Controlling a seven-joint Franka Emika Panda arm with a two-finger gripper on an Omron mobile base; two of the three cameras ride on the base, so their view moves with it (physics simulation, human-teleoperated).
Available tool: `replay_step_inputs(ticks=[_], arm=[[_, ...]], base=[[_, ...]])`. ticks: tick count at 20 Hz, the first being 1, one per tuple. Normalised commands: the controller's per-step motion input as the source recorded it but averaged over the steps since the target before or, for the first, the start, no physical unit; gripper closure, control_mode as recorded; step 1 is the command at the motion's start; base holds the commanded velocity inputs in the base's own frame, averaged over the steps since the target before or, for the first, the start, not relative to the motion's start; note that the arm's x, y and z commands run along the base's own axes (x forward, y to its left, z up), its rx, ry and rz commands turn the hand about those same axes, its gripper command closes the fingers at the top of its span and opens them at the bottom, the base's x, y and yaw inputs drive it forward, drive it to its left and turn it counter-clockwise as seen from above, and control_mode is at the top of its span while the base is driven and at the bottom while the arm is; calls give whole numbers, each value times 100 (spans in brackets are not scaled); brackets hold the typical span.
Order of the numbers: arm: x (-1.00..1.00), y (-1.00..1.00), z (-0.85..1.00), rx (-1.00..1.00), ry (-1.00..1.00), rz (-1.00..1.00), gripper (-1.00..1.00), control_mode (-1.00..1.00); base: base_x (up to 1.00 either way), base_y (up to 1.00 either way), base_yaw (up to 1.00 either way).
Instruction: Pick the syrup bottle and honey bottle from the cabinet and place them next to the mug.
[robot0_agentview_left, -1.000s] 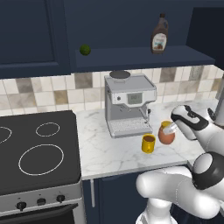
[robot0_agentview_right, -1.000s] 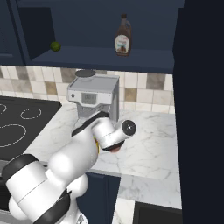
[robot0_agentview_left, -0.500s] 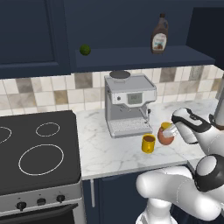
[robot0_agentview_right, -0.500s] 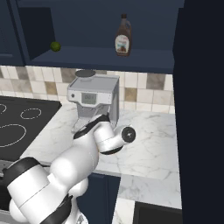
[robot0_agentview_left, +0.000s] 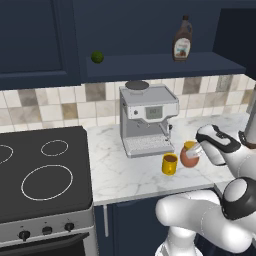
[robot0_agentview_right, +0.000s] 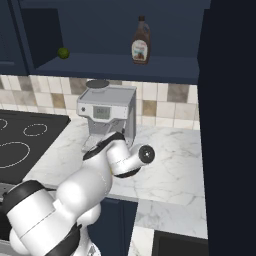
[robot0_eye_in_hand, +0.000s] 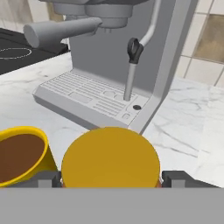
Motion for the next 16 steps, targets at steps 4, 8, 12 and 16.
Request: replay_step_inputs(ticks=[4,8,12,16], arm=[[-3,2,-8,0,0,0,100,-100],[-1,9,0,0,0,0,100,-100],[-2,6,0,0,0,0,100,-100],[0,1,-5,0,0,0,100,-100]], base=[[0,0,0],[0,0,0],[0,0,0],[0,0,0]])
